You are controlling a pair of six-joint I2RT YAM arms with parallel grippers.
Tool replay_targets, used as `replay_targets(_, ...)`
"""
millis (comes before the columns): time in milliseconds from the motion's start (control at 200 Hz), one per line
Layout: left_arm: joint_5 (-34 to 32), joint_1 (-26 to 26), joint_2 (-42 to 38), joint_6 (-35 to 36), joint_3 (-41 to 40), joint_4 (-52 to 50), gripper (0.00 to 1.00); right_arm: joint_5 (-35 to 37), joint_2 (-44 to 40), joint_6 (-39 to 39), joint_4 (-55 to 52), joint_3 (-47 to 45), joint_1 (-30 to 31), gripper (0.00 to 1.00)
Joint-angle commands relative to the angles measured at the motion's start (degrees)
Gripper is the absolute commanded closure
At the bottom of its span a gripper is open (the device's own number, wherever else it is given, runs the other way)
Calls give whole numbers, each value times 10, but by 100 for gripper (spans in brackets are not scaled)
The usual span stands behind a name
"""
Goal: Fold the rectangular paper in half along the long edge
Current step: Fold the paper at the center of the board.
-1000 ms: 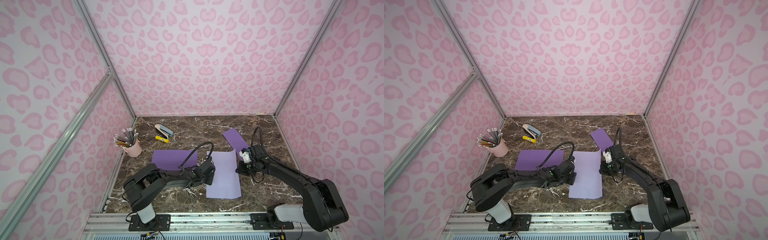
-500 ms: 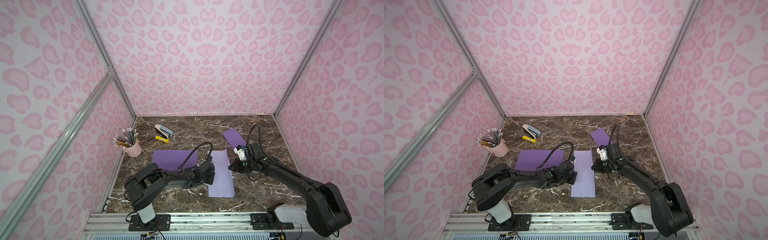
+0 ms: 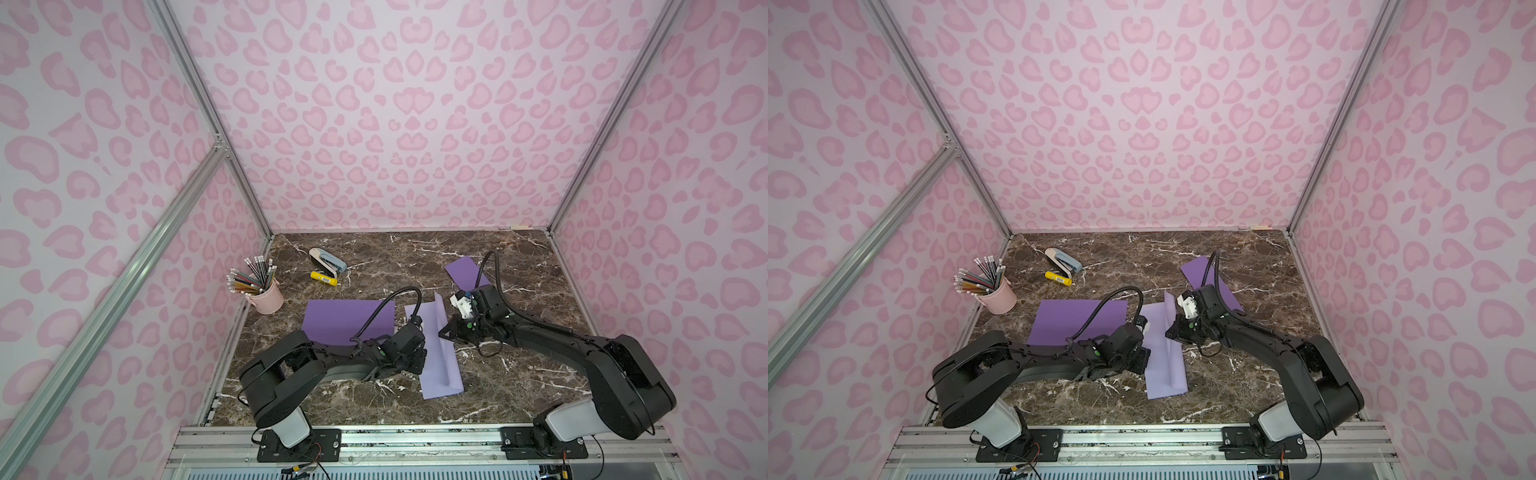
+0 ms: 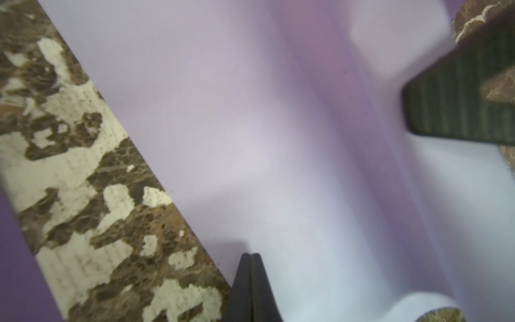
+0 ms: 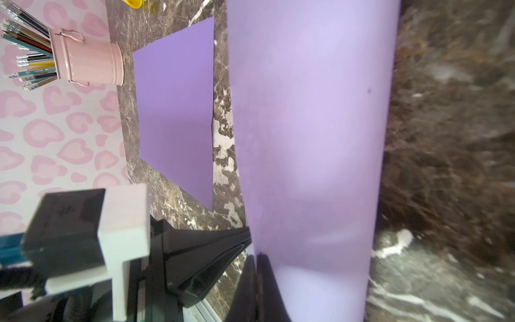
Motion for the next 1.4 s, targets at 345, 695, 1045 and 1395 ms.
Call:
replay_targets(345, 0, 18, -55, -18, -38, 33, 96, -5, 83, 15, 70, 19, 56, 100)
replay_targets(695, 5, 33, -83, -25, -49, 38, 96, 1, 108, 17, 76, 34, 68, 100)
replay_targets(1045, 7, 46, -156, -33, -75, 46, 96, 17, 147, 15, 73, 49, 79, 100)
replay_targets(1395, 5, 53, -173, -33, -87, 39, 96, 22, 173, 12, 74, 56, 84, 100)
